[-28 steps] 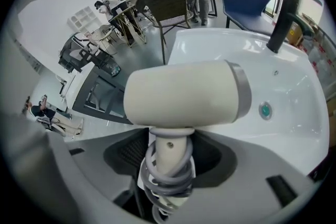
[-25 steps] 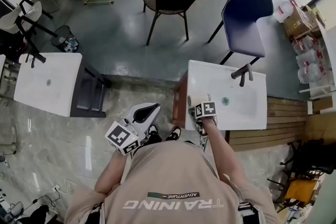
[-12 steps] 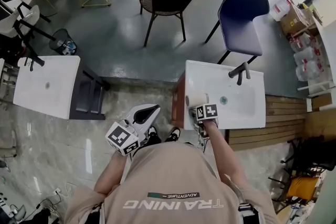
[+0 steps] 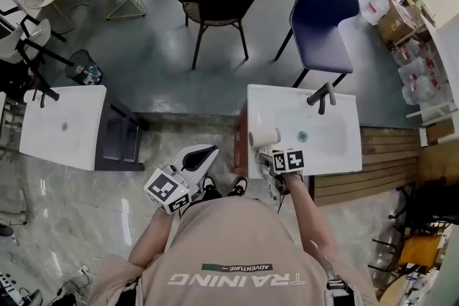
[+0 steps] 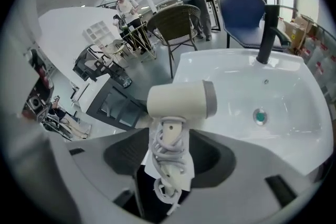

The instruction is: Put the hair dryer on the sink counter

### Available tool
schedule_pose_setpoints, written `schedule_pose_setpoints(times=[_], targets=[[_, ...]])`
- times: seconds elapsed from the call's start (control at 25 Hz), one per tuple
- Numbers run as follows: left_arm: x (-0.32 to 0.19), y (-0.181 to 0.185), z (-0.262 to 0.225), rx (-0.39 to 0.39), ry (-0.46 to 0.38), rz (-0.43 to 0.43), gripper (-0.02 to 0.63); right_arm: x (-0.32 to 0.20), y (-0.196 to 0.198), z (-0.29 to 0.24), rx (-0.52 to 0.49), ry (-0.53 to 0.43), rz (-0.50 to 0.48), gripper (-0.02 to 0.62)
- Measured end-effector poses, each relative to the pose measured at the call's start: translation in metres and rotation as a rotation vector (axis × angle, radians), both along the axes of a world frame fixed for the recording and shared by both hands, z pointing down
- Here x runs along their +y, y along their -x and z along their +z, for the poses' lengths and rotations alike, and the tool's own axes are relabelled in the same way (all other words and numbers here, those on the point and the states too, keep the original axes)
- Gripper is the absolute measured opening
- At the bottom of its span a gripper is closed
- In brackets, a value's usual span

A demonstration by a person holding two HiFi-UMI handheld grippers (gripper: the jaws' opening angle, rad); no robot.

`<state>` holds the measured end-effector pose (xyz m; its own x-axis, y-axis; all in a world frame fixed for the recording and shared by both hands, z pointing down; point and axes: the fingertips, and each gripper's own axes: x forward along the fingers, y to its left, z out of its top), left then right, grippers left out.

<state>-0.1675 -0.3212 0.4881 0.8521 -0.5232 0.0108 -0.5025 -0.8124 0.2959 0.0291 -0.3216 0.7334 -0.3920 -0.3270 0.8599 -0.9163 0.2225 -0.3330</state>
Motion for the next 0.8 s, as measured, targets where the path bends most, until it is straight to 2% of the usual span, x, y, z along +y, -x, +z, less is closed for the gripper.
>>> schedule_pose_setpoints(times=[0.12,0.24,0.44,0.64,0.68,0.8], targets=[[0.000,-0.007,-0.002,-0.005,-0.007,0.019,0.008,-0.001,-0.005,-0.018,-0.031,-0.076,0.014,0.219],[-0.003,-0.012,-0.005,-0.010,-0.008,0.019,0.008,-0.001,-0.004,-0.044,-0.071,-0.183,-0.012,0.219],[-0.012,-0.017,-0.010,-0.016,-0.019,0.020,0.008,0.006,0.011,-0.087,-0.173,-0.324,-0.091,0.218],[-0.017,-0.018,-0.016,-0.024,-0.028,0.009,0.008,0.009,0.041,-0.145,-0.256,-0.514,-0.223,0.210],[-0.018,-0.018,-0.016,-0.028,-0.028,0.006,0.008,0.007,0.045,-0.159,-0.271,-0.556,-0.234,0.193],[-0.019,-0.018,-0.016,-0.041,-0.022,-0.002,0.008,-0.002,0.051,-0.194,-0.286,-0.666,-0.252,0.072]])
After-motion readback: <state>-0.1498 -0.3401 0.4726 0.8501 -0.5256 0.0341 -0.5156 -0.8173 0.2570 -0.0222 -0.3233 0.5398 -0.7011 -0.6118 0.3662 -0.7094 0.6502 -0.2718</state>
